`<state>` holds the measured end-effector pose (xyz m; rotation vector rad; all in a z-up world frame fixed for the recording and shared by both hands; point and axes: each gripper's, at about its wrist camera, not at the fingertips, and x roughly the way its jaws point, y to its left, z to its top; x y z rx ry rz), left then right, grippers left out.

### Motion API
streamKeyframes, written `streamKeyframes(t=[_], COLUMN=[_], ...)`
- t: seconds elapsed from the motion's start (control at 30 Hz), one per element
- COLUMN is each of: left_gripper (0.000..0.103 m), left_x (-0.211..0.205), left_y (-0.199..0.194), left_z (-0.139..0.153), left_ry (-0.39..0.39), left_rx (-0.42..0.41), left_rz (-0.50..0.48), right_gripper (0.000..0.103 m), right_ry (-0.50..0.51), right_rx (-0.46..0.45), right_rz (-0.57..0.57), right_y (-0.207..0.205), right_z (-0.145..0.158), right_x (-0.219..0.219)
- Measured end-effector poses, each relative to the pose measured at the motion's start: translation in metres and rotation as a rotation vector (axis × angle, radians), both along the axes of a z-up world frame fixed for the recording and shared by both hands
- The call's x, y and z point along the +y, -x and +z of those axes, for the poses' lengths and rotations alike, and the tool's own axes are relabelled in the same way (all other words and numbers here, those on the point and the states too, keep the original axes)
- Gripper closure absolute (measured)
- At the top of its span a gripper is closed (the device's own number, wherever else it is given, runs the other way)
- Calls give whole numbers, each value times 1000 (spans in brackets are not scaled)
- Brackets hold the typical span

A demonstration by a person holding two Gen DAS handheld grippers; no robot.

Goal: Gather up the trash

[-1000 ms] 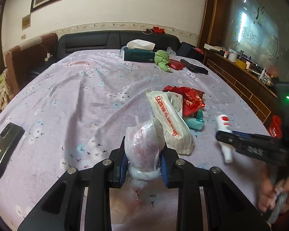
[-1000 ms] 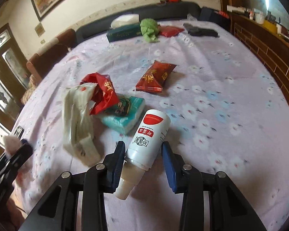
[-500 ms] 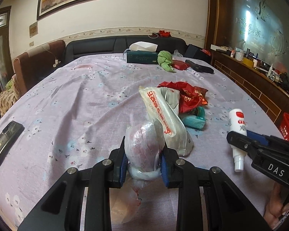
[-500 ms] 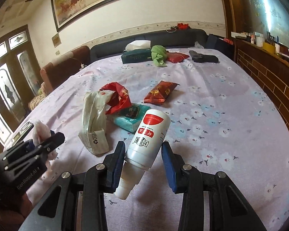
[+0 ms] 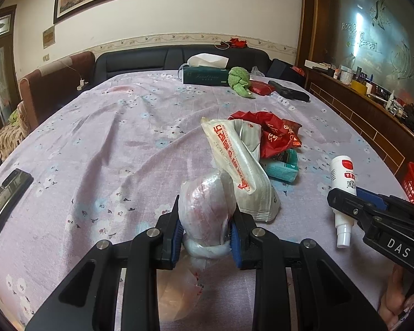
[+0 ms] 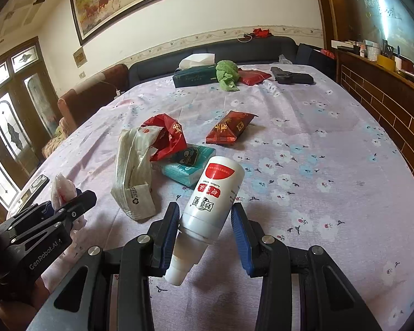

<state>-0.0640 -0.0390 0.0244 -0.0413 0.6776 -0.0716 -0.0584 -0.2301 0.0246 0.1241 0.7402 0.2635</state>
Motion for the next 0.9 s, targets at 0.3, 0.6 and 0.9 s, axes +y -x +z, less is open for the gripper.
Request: streamKeyframes(t=[0.3, 0.6, 0.9], left_gripper=[76, 76, 76], left_x=[0, -1, -2], left_y=[0, 0, 6], left_z=[0, 0, 10], left_ry=[-1, -3, 29], left_rx=[-3, 0, -7], left_rz=[-1, -1, -36], right_gripper=[62, 62, 63], right_ry=[3, -4, -46], right_rx=[2, -1, -15], right_rz=[0, -5, -6], right_y=[0, -1, 9], right_z=[0, -1, 10], right_x=[0, -1, -6])
